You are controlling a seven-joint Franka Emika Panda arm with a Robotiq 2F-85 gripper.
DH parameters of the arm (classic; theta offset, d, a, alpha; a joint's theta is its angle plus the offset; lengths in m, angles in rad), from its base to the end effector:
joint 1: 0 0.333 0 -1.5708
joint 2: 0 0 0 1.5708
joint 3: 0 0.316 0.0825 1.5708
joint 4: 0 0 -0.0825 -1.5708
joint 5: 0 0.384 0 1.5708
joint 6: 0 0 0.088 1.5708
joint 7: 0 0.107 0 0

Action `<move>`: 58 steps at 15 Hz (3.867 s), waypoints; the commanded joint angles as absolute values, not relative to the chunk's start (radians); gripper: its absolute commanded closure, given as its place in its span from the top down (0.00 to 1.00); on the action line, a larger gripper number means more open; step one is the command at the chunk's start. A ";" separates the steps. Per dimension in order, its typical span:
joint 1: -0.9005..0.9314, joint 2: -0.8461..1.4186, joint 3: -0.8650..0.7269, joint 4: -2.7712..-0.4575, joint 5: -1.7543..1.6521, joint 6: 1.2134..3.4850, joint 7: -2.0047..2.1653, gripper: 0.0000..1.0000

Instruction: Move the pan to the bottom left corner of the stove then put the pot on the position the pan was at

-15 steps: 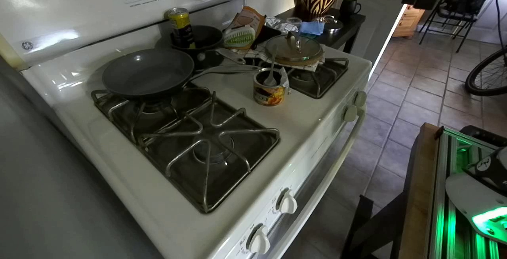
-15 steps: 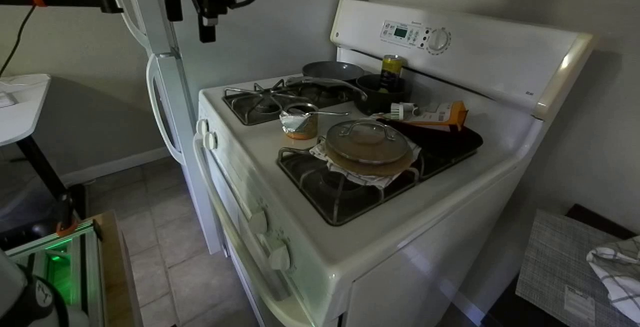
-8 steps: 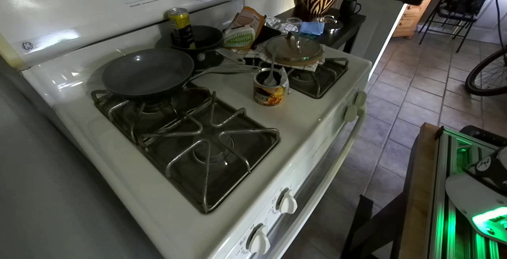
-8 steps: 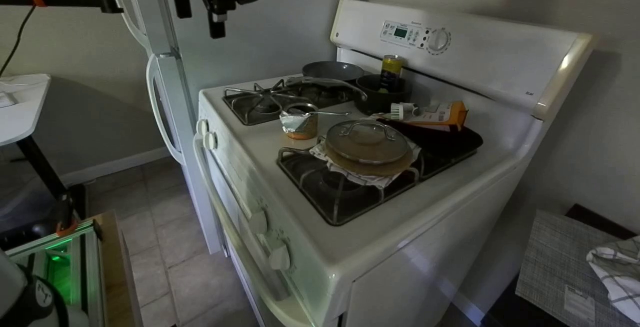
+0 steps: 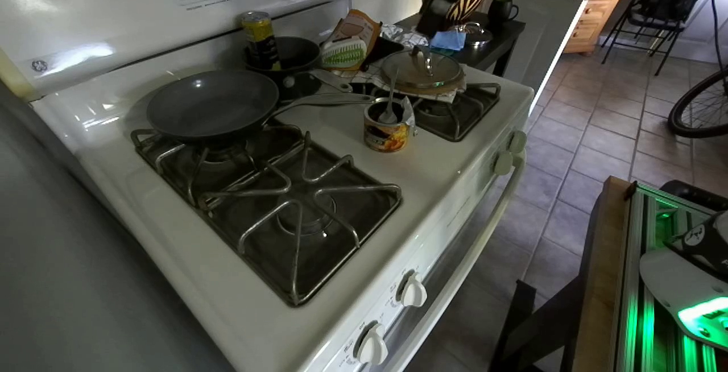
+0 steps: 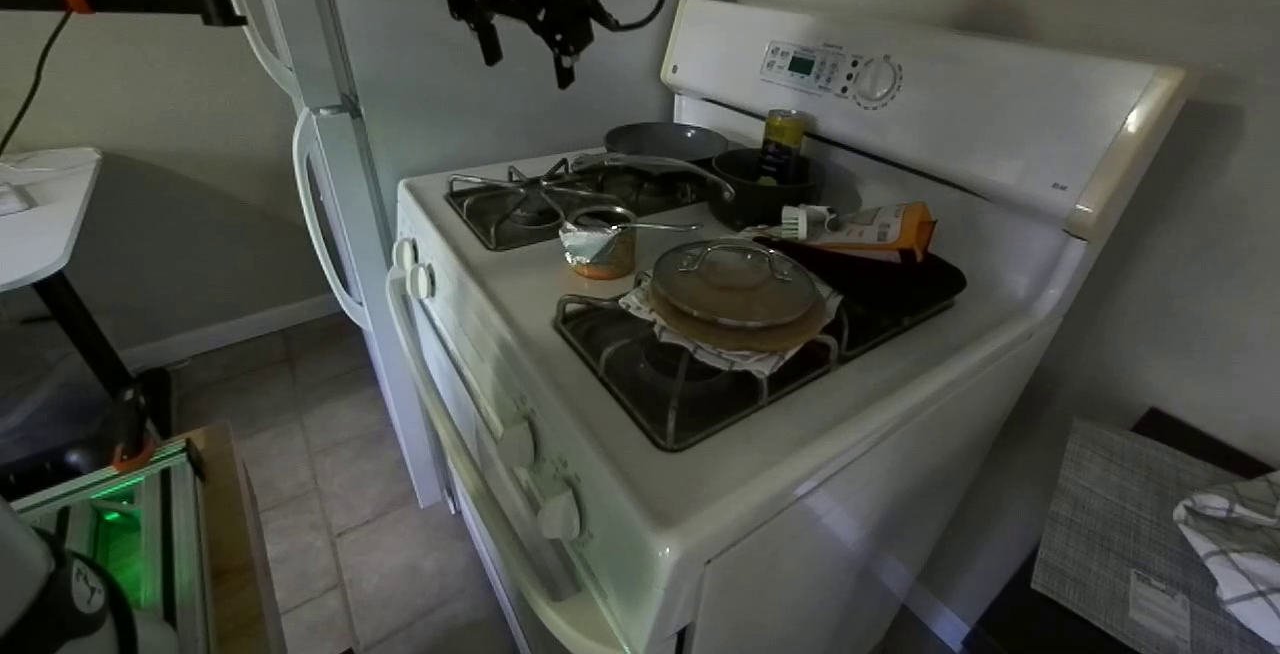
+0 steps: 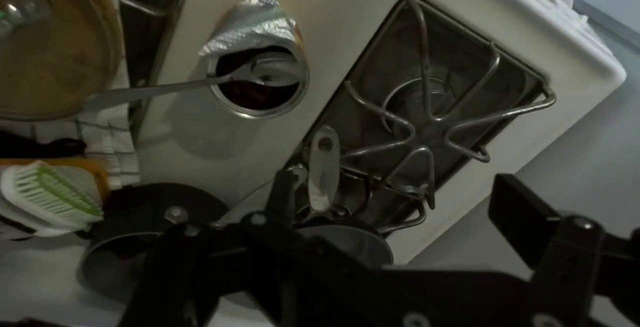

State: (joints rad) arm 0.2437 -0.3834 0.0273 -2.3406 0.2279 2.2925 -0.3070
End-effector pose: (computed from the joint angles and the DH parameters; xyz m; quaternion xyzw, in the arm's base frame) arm 0.4451 0.1299 0.5169 -0.9565 -0.2218 -0.1677 0.0885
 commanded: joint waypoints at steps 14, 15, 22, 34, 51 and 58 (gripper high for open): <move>0.273 0.039 0.087 -2.219 0.300 2.858 -0.383 1.00; 0.272 0.069 0.088 -2.200 0.301 2.841 -0.378 1.00; 0.256 0.199 0.118 -2.092 0.384 2.803 -0.430 1.00; 0.177 0.170 0.170 -2.075 0.119 2.582 -0.158 1.00; 0.157 0.229 0.181 -2.084 0.130 2.597 -0.121 0.33; 0.154 0.217 0.196 -2.093 0.143 2.665 -0.143 0.00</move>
State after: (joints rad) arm 0.1629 0.2246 0.1802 -2.0803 0.1285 2.6347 -0.1362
